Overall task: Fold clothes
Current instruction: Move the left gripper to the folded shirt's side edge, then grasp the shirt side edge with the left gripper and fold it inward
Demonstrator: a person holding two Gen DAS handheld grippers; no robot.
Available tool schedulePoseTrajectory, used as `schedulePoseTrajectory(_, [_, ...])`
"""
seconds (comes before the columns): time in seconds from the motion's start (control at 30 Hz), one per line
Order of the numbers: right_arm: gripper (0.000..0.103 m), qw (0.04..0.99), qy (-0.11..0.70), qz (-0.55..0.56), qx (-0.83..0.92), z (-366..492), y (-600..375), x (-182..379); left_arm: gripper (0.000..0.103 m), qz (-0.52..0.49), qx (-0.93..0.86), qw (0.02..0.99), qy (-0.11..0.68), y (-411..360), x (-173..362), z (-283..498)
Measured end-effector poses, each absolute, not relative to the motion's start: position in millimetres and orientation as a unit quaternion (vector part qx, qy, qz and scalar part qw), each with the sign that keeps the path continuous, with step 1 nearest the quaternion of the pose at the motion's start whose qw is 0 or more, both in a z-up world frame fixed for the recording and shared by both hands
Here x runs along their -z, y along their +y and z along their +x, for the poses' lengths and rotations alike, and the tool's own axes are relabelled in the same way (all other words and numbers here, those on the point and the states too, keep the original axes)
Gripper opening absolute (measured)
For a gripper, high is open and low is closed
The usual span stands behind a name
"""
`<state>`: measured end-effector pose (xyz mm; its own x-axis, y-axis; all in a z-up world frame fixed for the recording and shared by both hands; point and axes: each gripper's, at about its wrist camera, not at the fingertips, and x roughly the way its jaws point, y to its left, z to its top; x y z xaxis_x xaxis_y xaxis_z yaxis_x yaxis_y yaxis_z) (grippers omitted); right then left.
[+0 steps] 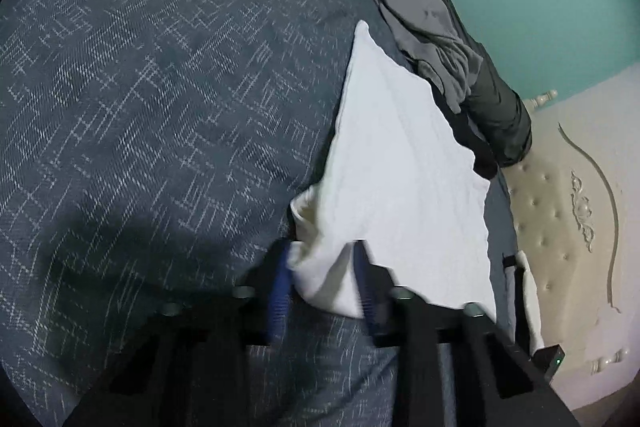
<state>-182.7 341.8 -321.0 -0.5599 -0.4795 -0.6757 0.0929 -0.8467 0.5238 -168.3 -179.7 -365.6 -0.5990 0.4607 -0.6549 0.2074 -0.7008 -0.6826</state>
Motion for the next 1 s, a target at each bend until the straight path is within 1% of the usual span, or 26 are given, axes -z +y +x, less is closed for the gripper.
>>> schedulePoseTrajectory(0.2, [0.011,0.16,-0.228,0.433,0.857,-184.3,351.8,319.9,0.011,-0.424,-0.821,0.085,-0.372,-175.5,354.0,-173.3])
schedulePoseTrajectory(0.53, [0.011,0.166,-0.215,0.425,0.863,-187.7,354.4,315.7,0.011,-0.407,-0.828,0.124,-0.367,-156.8,333.4,-177.0])
schedulePoseTrajectory(0.7, [0.011,0.166,-0.224,0.422,0.863,-190.0,360.8,315.7,0.01,-0.403,-0.832,0.134,-0.358,-150.1,320.8,-180.8])
schedulePoseTrajectory(0.9, [0.011,0.161,-0.24,0.418,0.861,-193.3,372.6,317.1,0.01,-0.403,-0.837,0.158,-0.334,-119.5,295.3,-196.6])
schedulePoseTrajectory(1.0, [0.011,0.164,-0.25,0.419,0.857,-194.5,374.9,317.8,0.01,-0.407,-0.841,0.174,-0.312,-89.7,278.8,-207.6])
